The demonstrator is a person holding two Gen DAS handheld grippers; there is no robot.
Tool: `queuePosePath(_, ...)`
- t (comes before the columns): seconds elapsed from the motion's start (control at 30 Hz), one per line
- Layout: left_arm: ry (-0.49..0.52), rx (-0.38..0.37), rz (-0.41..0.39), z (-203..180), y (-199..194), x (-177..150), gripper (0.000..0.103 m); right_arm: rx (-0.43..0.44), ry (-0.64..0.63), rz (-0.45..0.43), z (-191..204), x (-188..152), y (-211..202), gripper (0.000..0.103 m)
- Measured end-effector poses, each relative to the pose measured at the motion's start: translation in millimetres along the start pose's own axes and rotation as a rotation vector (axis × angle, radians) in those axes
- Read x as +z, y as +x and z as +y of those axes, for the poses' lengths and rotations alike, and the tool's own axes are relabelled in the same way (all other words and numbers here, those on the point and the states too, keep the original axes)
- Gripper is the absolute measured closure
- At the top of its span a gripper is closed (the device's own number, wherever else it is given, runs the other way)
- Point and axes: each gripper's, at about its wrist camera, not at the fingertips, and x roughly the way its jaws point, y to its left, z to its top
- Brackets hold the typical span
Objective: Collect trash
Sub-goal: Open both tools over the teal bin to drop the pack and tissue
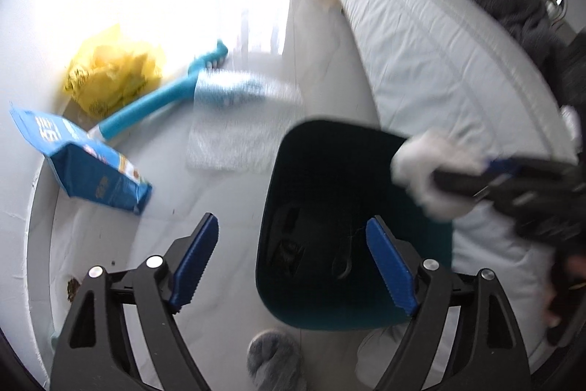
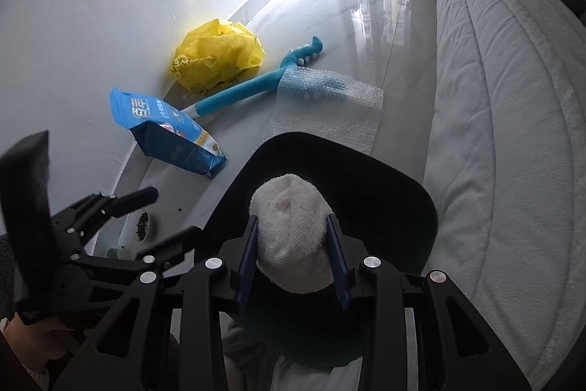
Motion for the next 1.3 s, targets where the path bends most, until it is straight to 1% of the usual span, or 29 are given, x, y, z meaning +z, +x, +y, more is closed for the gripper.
queuePosePath(0.2,0.031,0.001,-0.141,-7,-35,14,0.016,-0.003,0.028,0.056,-6,-2,21,0.066)
queuePosePath(0.37,0.013,-0.038,-0.254,-10,-71,25,0.016,-0.027,0.026,0.109,-7,-7,40,0.066)
queuePosePath(0.63,-0.001,-0.086,-0.325,-16,-101,37,0.015,-0.058,0.007,0.137,-4,-10,51,0.064)
queuePosePath(0.67,0.000,-0.092,-0.334,-17,-105,38,0.015,-0.058,0.010,0.140,-4,-10,50,0.063)
queuePosePath(0.7,0.001,-0.100,-0.344,-19,-110,39,0.015,-0.056,0.014,0.144,-4,-10,49,0.057)
queuePosePath(0.73,0.001,-0.107,-0.351,-21,-115,38,0.015,-0.055,0.017,0.143,-4,-11,49,0.053)
queuePosePath(0.77,0.003,-0.113,-0.361,-24,-121,39,0.014,-0.054,0.020,0.139,-4,-12,47,0.043)
queuePosePath(0.8,0.007,-0.115,-0.369,-25,-125,39,0.014,-0.048,0.021,0.127,-3,-12,42,0.039)
queuePosePath(0.93,0.039,-0.113,-0.404,-35,-146,40,0.013,-0.034,0.025,0.079,1,-11,24,0.038)
queuePosePath(1.0,0.042,-0.124,-0.416,-41,-156,40,0.013,-0.023,0.029,0.042,3,-10,10,0.033)
queuePosePath(1.13,0.039,-0.148,-0.442,-56,-173,43,0.013,0.006,0.024,-0.041,3,-14,-25,0.030)
queuePosePath(1.2,0.054,-0.156,-0.455,-68,-181,45,0.013,0.015,0.021,-0.083,1,-16,-43,0.026)
queuePosePath(1.3,0.083,-0.178,-0.466,-83,-186,46,0.010,0.004,-0.013,-0.131,0,-18,-65,0.022)
